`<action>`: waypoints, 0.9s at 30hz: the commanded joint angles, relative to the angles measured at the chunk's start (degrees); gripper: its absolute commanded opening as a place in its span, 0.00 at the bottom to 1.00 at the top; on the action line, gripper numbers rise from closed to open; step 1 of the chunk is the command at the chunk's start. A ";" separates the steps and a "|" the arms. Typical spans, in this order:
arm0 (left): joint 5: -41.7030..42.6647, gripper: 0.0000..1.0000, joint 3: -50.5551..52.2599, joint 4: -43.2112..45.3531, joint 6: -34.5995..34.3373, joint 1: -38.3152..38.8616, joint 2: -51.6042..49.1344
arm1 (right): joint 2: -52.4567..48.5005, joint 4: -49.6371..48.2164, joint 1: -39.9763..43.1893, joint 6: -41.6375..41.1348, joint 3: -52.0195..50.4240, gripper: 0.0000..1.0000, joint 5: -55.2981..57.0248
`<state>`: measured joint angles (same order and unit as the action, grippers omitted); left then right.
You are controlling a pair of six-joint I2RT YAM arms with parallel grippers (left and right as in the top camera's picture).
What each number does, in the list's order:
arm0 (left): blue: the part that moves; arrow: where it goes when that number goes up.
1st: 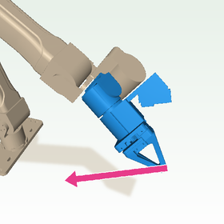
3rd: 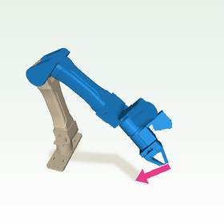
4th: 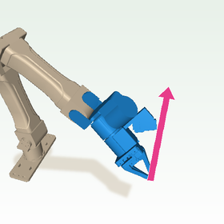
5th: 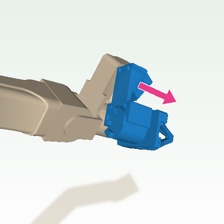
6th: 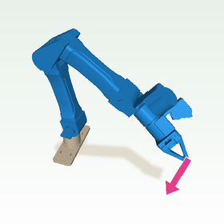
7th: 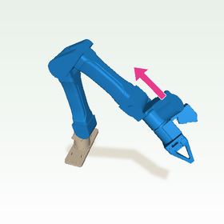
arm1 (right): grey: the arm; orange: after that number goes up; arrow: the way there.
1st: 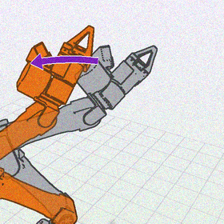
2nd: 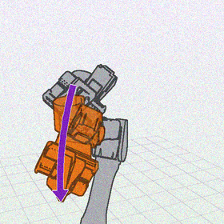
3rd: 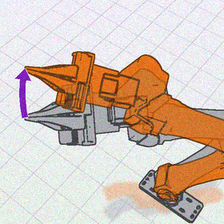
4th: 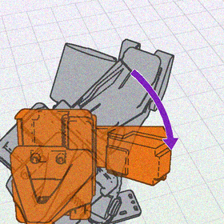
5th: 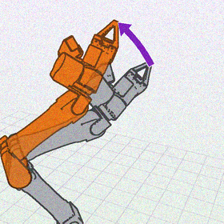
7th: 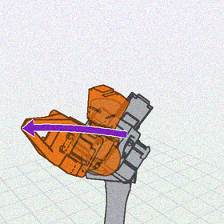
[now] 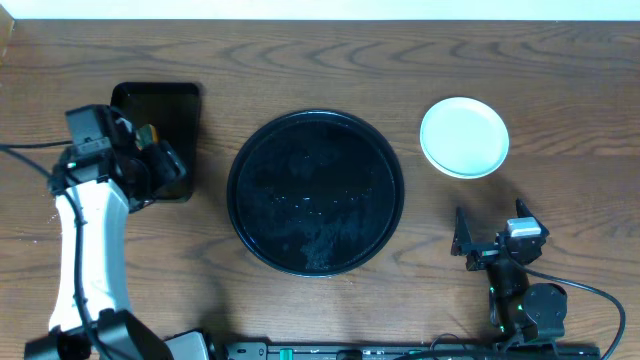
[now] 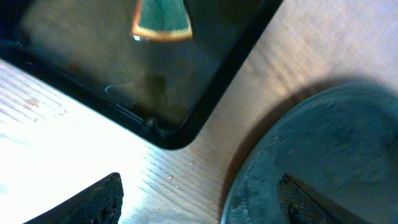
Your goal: Clean dirty plates on tray and stack at the side
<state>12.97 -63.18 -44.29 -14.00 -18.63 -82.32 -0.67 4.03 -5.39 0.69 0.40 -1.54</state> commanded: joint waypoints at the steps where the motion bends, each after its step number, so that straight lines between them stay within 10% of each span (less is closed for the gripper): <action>1: -0.55 0.80 3.87 1.01 6.10 2.05 -2.36 | 0.39 0.22 -0.59 0.68 -0.09 0.99 0.44; 15: -0.55 0.80 16.70 19.74 6.67 11.34 -1.88 | 0.39 0.22 -0.59 0.68 -0.09 0.99 0.44; 27: -0.59 0.80 30.69 33.20 6.67 14.75 17.33 | 0.39 0.24 -0.59 0.68 -0.09 0.99 0.44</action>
<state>12.97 -37.23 -13.10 -8.47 -4.19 -71.42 -0.67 4.01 -5.39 0.71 0.40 -1.48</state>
